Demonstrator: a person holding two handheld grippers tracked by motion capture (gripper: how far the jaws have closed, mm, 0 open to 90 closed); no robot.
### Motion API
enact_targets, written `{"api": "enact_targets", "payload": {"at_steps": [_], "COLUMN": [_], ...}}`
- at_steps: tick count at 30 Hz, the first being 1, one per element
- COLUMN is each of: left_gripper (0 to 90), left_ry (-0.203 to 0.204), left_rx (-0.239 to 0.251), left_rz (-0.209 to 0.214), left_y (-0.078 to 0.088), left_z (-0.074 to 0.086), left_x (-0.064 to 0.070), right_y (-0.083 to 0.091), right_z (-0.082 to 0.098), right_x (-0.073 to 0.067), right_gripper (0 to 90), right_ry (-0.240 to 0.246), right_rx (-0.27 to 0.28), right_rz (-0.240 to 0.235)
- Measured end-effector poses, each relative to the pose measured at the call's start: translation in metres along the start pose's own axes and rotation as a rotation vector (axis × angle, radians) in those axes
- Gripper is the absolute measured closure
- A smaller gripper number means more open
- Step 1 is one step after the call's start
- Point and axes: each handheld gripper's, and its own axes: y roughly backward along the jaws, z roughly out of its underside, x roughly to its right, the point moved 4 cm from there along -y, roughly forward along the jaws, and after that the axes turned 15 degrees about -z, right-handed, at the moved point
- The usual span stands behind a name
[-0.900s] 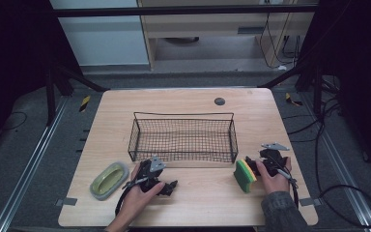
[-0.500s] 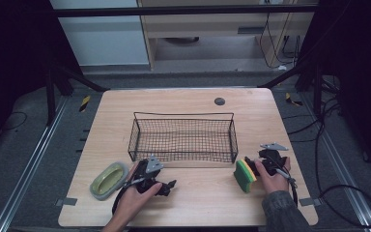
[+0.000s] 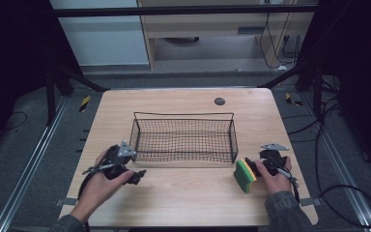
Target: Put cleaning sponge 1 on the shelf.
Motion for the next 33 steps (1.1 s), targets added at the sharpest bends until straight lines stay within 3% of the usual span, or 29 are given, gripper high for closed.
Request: {"api": "enact_targets", "payload": {"at_steps": [5, 10, 11, 15, 17, 20, 23, 30, 33], "left_gripper": [11.2, 9.7, 9.2, 8.4, 8.1, 8.8, 12.8, 31.3, 36.2], "left_ry": [0.077, 0.025, 0.019, -0.091, -0.097, -0.109, -0.097, -0.144, -0.167], "left_rx": [-0.039, -0.089, -0.104, -0.189, -0.225, -0.254, -0.267, -0.358, -0.396], "left_rz": [0.015, -0.02, -0.015, -0.046, -0.031, -0.045, -0.033, 0.023, 0.017], "left_y": [0.006, 0.01, 0.01, 0.013, 0.013, 0.013, 0.012, 0.005, 0.0], "left_z": [0.008, 0.006, 0.006, 0.008, 0.011, 0.016, 0.021, 0.031, 0.033], "left_x": [-0.037, -0.05, -0.051, -0.051, -0.05, -0.051, -0.052, -0.044, -0.04], "right_y": [0.001, 0.001, 0.001, 0.001, 0.002, 0.002, 0.002, 0.002, 0.002], "right_z": [0.001, 0.001, 0.001, 0.002, 0.002, 0.002, 0.002, 0.002, 0.002], "right_x": [-0.001, -0.001, -0.001, -0.001, -0.002, -0.002, -0.002, -0.002, -0.003], "right_gripper": [0.4, 0.4, 0.4, 0.4, 0.4, 0.4, 0.4, 0.4, 0.4], "right_ry": [-0.006, -0.009, -0.005, -0.007, -0.008, -0.005, -0.006, -0.005, -0.008], "right_rx": [0.001, 0.002, 0.001, 0.002, 0.002, 0.001, 0.001, -0.003, -0.002], "right_rz": [-0.003, 0.004, 0.007, 0.009, 0.007, 0.005, 0.001, 0.001, 0.0]}}
